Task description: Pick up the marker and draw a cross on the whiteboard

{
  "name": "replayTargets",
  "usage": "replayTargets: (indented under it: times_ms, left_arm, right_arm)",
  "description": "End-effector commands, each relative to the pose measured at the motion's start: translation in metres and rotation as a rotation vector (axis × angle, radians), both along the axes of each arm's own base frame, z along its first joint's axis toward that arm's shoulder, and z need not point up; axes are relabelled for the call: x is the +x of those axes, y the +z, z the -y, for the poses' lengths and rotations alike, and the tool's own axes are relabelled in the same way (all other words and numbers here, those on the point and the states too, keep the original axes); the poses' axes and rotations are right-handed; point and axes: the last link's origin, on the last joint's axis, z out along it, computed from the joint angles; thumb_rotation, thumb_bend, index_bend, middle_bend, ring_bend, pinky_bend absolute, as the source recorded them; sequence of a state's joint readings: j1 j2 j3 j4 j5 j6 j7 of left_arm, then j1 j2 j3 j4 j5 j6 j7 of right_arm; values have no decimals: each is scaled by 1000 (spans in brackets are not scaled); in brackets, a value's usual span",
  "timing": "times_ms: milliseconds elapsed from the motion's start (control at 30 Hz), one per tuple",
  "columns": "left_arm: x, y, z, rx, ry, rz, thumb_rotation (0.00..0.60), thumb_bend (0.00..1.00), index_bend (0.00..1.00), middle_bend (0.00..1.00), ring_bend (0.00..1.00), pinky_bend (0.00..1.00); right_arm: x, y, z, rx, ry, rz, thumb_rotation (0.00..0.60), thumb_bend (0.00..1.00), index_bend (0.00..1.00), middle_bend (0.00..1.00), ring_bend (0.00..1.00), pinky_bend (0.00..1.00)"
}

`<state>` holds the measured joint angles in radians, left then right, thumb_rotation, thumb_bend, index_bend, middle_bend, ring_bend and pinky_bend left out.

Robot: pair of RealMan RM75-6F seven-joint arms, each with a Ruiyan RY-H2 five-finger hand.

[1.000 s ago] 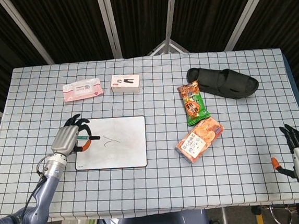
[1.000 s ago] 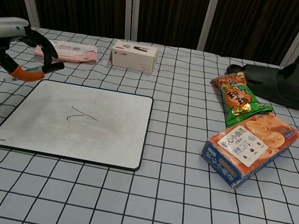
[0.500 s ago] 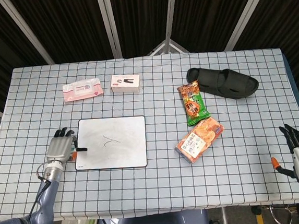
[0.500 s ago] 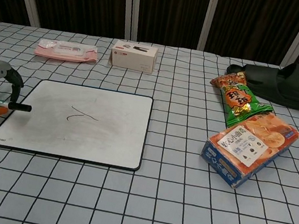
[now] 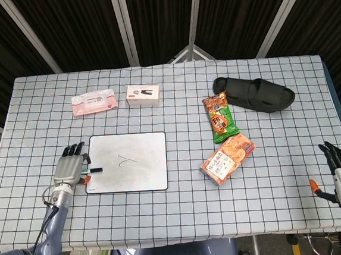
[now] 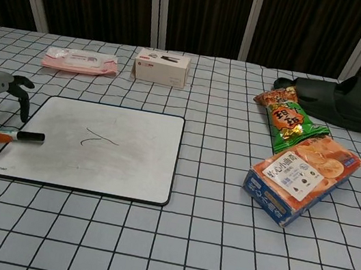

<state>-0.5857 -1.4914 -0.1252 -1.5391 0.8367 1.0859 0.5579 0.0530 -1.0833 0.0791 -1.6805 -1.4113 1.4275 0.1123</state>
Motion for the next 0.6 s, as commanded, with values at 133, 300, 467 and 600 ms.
replayTargets:
  times_ms: [133, 300, 467, 600]
  left_arm:
    - [4, 23, 7, 47, -26, 49, 600, 274, 27, 0, 0, 0]
    - [3, 51, 18, 120, -48, 95, 600, 180, 0, 0, 0, 0]
    - [-10, 89, 53, 188, -80, 114, 600, 124, 0, 0, 0, 0]
    - [-24, 110, 86, 216, -89, 129, 600, 124, 0, 0, 0, 0]
  right_arm:
    - [0, 0, 0, 4, 1, -2, 600, 344, 0, 0, 0, 0]
    - [0, 0, 0, 8, 2, -8, 600, 343, 0, 0, 0, 0]
    - [0, -1, 1, 24, 11, -30, 600, 343, 0, 0, 0, 0]
    - [1, -2, 0, 27, 22, -45, 600, 344, 0, 0, 0, 0]
